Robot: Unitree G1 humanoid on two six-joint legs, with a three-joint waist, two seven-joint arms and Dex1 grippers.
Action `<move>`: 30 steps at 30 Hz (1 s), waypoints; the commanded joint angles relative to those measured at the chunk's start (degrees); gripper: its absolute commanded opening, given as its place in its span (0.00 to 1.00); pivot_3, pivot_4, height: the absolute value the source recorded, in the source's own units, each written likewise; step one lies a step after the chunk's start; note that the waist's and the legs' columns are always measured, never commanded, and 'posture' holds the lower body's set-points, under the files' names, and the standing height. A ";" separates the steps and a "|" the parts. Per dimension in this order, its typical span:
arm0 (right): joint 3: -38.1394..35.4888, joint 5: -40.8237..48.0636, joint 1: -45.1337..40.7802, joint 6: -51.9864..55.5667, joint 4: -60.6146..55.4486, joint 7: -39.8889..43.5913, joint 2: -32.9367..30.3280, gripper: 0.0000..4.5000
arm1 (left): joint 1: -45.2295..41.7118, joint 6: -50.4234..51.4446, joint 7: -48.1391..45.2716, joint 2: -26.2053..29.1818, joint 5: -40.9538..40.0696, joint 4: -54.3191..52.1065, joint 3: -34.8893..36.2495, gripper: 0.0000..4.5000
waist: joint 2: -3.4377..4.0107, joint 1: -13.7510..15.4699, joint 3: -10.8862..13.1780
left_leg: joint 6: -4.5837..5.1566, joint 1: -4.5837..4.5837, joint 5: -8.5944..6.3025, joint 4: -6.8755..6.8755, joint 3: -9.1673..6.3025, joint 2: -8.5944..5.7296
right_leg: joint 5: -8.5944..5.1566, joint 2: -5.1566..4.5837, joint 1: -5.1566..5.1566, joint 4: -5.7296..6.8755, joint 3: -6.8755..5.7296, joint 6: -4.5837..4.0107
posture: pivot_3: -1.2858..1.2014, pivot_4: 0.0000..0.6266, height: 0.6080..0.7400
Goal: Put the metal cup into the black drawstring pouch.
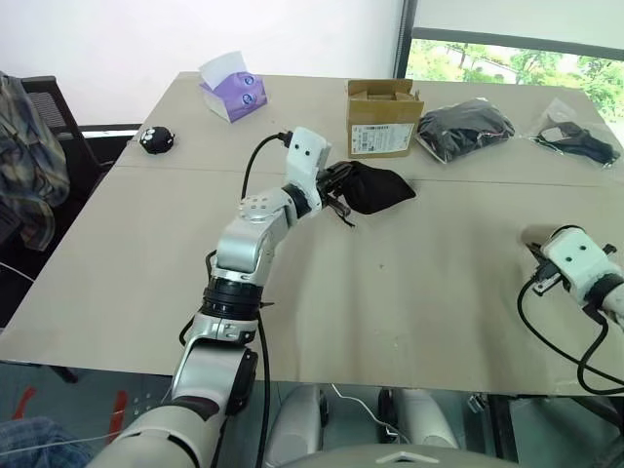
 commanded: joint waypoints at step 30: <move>28.37 3.31 -16.76 12.12 -14.87 -4.79 17.02 0.00 | -7.79 25.48 -1.21 -4.16 -9.95 -6.55 -0.87 0.00 | -0.11 -0.22 0.08 | -0.03 -0.10 0.02 0.02 -0.25 -0.01 | 0.00 -0.04 -0.05 0.00 -0.06 0.00 | 0.52 0.24 0.81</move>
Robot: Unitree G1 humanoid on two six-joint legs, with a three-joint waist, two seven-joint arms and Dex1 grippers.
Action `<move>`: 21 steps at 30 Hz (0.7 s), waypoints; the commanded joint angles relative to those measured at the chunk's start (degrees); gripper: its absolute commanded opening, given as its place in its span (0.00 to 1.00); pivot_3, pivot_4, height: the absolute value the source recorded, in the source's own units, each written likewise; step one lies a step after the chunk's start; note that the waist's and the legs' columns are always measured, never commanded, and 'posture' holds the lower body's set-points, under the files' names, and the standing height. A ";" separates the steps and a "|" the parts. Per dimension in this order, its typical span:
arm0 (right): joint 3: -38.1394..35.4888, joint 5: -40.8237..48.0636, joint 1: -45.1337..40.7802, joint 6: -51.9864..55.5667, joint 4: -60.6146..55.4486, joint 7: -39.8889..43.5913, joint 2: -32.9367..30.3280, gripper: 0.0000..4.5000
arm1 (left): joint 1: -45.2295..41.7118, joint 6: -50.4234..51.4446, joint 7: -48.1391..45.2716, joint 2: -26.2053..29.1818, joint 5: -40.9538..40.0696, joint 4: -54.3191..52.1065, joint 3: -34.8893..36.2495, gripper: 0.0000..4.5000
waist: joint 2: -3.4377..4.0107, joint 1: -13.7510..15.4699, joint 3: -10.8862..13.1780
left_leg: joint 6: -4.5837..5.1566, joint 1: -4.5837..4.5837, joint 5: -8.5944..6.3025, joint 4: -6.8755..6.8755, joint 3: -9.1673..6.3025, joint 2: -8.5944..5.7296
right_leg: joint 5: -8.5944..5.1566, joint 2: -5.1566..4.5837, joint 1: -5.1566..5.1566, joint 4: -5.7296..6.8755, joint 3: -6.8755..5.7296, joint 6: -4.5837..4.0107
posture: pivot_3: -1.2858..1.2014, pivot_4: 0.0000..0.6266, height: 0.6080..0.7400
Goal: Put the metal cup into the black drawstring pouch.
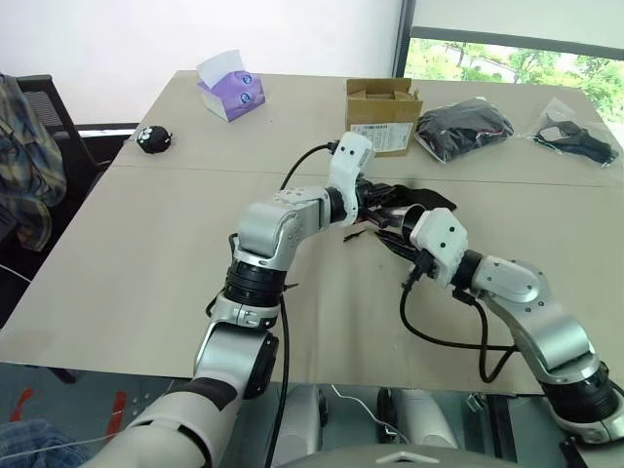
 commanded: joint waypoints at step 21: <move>-9.26 -1.60 -1.53 -6.33 5.66 -10.22 12.12 0.00 | 0.96 2.58 -2.46 1.46 -5.12 -3.81 0.91 0.00 | 0.00 -0.78 0.00 | 0.00 -0.01 0.00 -0.01 -0.04 -0.01 | 0.00 -0.02 -0.01 -0.01 0.05 0.00 | 0.52 0.24 0.81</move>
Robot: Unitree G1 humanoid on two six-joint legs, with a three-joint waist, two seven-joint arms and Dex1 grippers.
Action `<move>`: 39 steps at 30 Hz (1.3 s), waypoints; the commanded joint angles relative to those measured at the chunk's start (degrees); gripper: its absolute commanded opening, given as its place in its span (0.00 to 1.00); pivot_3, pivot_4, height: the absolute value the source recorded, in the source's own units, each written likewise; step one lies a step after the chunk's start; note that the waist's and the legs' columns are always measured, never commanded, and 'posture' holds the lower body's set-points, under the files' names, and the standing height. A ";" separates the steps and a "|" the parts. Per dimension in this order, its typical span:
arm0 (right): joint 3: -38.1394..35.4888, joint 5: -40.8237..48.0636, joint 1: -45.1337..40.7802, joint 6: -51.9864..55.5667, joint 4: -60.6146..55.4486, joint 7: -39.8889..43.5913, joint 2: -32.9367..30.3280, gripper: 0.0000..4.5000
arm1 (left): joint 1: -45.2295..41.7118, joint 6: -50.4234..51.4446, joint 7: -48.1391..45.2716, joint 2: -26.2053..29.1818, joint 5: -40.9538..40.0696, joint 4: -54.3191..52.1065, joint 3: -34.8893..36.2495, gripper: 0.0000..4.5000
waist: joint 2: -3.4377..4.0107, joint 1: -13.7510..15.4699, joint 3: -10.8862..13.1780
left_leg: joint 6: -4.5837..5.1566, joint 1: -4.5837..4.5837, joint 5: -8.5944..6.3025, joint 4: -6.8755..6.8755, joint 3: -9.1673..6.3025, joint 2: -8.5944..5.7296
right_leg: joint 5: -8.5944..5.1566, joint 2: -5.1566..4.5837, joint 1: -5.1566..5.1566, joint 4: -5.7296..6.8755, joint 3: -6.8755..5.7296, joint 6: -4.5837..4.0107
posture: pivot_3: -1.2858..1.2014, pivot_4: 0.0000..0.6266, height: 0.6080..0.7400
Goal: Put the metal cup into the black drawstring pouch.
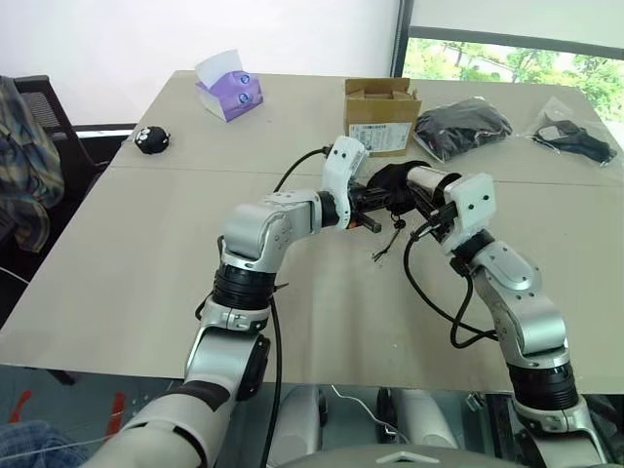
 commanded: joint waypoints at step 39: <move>4.87 -12.66 -3.79 -25.68 3.89 20.65 -24.02 0.81 | -1.20 -0.18 4.79 -4.23 -6.26 -1.40 4.53 0.00 | -0.03 -0.16 0.05 | -0.02 -0.01 0.01 -0.04 0.04 -0.01 | 0.00 -0.05 -0.01 -0.06 0.02 0.01 | 0.52 0.24 0.81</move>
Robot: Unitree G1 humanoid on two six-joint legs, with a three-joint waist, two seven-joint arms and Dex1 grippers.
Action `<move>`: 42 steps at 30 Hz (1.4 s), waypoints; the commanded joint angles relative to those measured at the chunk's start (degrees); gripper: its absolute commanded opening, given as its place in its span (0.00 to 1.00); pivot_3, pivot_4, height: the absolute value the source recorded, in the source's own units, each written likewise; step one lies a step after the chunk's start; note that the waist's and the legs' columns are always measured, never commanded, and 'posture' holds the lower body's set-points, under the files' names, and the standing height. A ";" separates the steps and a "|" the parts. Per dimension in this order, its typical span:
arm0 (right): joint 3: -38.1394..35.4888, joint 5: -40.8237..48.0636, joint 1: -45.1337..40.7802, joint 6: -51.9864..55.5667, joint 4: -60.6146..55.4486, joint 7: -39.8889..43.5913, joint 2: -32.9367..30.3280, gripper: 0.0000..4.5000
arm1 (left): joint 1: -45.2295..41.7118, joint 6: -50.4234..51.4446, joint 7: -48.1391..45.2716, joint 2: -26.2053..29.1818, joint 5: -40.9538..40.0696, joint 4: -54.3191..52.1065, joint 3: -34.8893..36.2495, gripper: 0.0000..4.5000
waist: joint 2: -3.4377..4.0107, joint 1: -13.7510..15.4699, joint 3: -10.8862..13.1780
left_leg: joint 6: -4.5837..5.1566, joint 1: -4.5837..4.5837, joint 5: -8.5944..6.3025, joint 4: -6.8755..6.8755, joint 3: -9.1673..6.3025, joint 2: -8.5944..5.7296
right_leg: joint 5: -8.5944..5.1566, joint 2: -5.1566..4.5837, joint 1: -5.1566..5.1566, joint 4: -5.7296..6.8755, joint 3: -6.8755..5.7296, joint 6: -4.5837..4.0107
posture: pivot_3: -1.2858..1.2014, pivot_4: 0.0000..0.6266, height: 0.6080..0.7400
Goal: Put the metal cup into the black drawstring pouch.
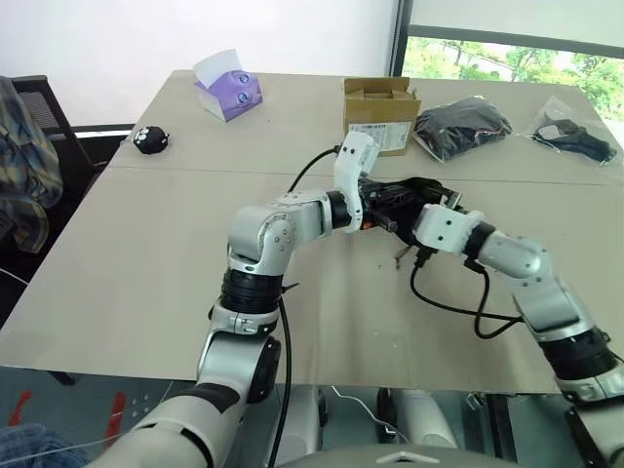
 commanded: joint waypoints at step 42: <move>-12.17 44.43 13.31 50.36 -22.59 -16.33 16.40 0.02 | -3.41 -3.88 4.57 -2.64 -0.11 6.66 3.41 0.00 | -0.04 -0.06 0.05 | 0.25 -0.02 -0.14 -0.03 -0.08 0.01 | 0.00 0.03 0.00 0.00 -0.03 0.00 | 0.52 0.24 0.81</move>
